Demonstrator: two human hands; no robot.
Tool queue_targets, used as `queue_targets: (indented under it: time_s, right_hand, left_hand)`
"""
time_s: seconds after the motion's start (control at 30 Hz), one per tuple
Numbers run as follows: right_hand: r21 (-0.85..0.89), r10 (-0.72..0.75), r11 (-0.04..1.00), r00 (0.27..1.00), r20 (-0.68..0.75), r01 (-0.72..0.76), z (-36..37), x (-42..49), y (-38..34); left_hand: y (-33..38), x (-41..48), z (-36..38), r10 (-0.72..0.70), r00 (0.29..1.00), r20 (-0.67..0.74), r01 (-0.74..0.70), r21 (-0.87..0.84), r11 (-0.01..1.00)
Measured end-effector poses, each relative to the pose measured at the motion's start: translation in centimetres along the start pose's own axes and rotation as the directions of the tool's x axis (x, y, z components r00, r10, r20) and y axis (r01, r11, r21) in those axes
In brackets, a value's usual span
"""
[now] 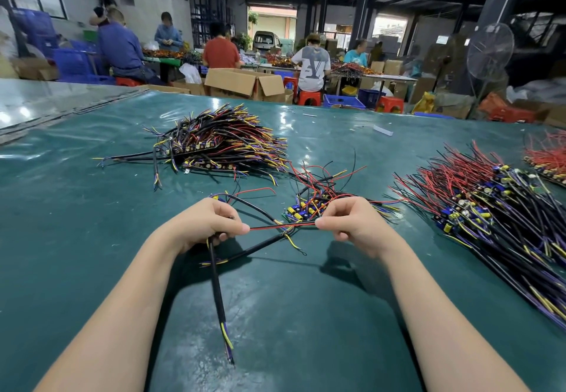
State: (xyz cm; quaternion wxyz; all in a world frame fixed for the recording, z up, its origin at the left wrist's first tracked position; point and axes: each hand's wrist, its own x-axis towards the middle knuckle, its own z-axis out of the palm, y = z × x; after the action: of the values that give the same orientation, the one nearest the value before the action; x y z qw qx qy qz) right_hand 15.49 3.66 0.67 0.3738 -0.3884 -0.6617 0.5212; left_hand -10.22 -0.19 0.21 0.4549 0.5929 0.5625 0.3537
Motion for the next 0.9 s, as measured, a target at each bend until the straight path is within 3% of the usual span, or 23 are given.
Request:
queue_targets:
  time_s: [0.23,0.37,0.43,0.5,0.57,0.63,0.7,0.77,0.9]
  right_hand:
    - [-0.147,0.036,0.988,0.999,-0.02,-0.038,-0.1,-0.1,0.1]
    - [0.211,-0.033,0.978,0.986,0.163,-0.003,-0.2,-0.6,-0.7]
    - [0.236,-0.014,0.971,0.98,0.198,-0.034,-0.1,-0.9,-0.8]
    - [0.089,0.05,0.994,0.985,0.165,-0.065,-0.3,-1.0,-0.5]
    - [-0.237,0.101,0.968,0.993,0.069,-0.082,-0.4,-0.7,-0.3]
    - [-0.596,0.075,0.798,0.996,-0.046,-0.087,-0.1,0.0,-0.1]
    - [-0.77,-0.01,0.632,0.993,-0.115,-0.083,0.6,0.5,0.2]
    - [-0.785,-0.074,0.616,0.986,-0.146,-0.07,0.7,0.7,0.6]
    - [-0.547,0.025,0.835,0.997,-0.079,-0.064,-0.3,0.3,0.4]
  left_hand:
    - [-0.1,0.0,0.1,0.028,1.0,0.002,-0.028,-0.016,0.999]
    - [0.0,-0.1,0.1,0.031,0.999,0.02,-0.029,-0.07,0.997]
    - [-0.1,-0.3,-0.1,0.014,0.999,0.033,-0.011,-0.086,0.996]
    - [0.0,-0.4,-0.1,0.009,0.998,0.059,-0.004,-0.077,0.997]
    - [0.2,-0.4,0.2,0.008,0.996,0.093,-0.006,-0.022,1.0]
    - [0.3,-0.2,0.6,0.001,0.995,0.097,-0.01,0.087,0.996]
    - [0.4,0.1,0.9,-0.002,0.997,0.077,-0.011,0.169,0.986]
    - [0.3,0.2,0.9,0.002,0.999,0.051,-0.012,0.191,0.982]
    - [0.1,0.3,0.9,0.033,0.999,-0.013,-0.031,0.154,0.988]
